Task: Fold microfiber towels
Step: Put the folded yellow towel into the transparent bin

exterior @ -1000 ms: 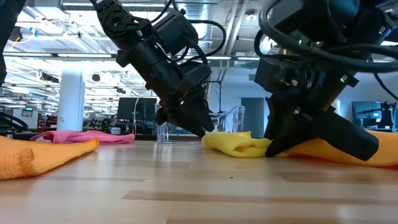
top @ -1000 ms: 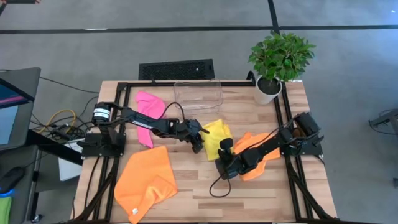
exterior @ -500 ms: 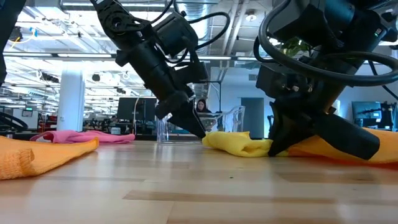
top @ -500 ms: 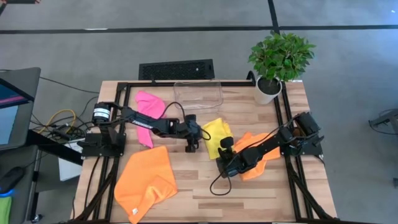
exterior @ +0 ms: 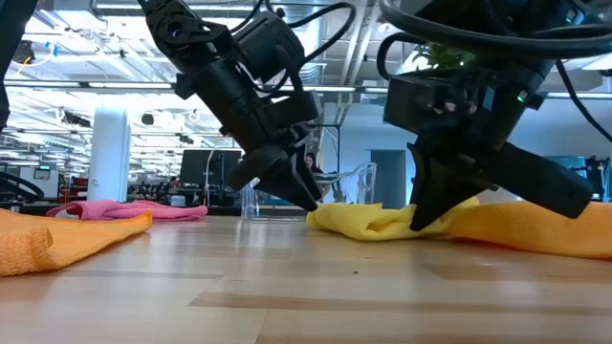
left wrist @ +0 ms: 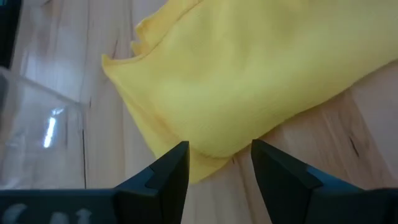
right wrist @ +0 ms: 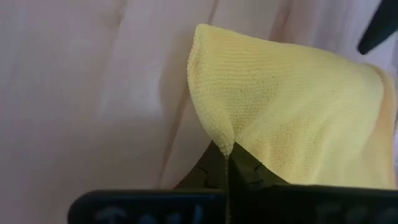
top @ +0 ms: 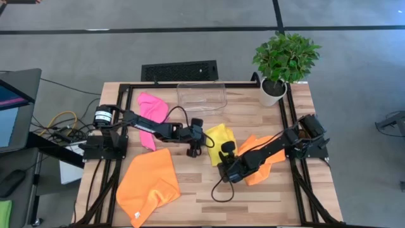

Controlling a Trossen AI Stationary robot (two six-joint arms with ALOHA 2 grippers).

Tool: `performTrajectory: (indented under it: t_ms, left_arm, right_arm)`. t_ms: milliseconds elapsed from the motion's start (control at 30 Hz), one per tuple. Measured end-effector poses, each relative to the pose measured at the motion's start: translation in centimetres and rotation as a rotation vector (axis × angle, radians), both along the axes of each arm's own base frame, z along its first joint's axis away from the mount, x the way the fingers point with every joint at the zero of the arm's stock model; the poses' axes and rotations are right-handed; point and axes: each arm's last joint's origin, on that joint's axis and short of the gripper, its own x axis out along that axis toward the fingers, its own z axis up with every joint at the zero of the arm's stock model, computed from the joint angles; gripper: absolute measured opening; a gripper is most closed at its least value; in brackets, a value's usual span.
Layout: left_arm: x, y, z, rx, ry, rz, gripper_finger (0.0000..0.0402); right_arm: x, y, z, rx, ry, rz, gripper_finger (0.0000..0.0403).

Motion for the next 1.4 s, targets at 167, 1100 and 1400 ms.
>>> performTrajectory:
  t_ms: [167,1100,1400]
  left_arm:
    - [0.0,-0.4,0.0,0.044,0.014,-0.057,0.0167]
    - [0.7,-1.1,-2.4,0.24,0.05,-0.073,0.0167]
    - [0.8,0.0,-2.3,0.227,0.045,-0.036,0.0167]
  right_arm:
    - [0.3,0.1,0.3,0.013,-0.005,0.002,0.001]
    - [0.5,0.3,0.5,0.056,-0.027,-0.024,0.0012]
    - [0.5,0.3,0.5,0.065,-0.036,-0.04,0.0012]
